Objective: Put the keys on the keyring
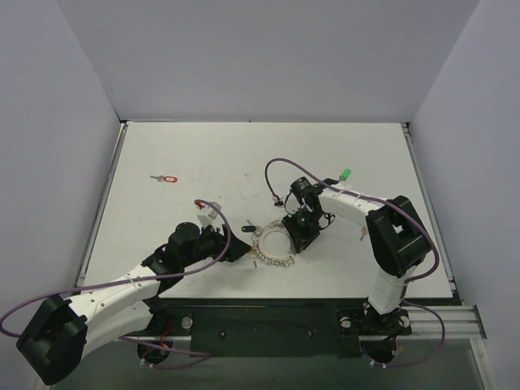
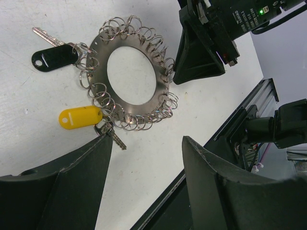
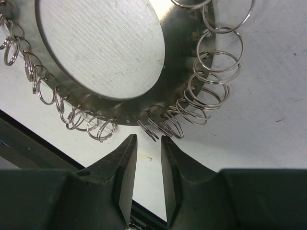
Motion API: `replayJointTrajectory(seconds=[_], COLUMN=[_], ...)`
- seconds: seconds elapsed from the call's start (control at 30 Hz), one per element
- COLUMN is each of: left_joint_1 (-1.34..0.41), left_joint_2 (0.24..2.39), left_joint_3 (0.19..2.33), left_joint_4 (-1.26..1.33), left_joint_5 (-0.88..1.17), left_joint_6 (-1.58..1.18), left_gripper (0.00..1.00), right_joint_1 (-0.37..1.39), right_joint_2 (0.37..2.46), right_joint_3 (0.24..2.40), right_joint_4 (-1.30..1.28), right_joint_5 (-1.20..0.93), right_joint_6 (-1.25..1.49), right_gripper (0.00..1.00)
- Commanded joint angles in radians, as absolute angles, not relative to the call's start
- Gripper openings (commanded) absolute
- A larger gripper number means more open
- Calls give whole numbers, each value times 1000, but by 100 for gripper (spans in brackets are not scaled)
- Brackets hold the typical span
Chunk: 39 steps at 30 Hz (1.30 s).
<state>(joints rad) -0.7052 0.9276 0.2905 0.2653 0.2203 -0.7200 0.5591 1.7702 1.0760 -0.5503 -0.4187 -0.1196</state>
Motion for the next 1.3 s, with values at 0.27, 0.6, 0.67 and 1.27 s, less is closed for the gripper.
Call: replayJointTrajectory(seconds=[0.27,0.6,0.67,1.27], left_joint_1=[-707,-707,-709,-707], left_joint_2=[922,913,908,885], left_joint_3=[313,311,311,307], left_joint_4=[293,287,285,279], left_joint_5=[229,230,229,229], left_joint_6=[-712,-713,-710,-710], left_gripper=[70,70,70,69], right_joint_1=[577,581,583,586], right_joint_2=[1802,1819,1825,1825], right_joint_3=[1127,1138,1143,1158], right_joint_4=[-626,-644,-649,-669], right_joint_5=[-402,-417,-419,-466], right_joint_6=[-150,-167,-169,-201], right_gripper=[20,17,17,0])
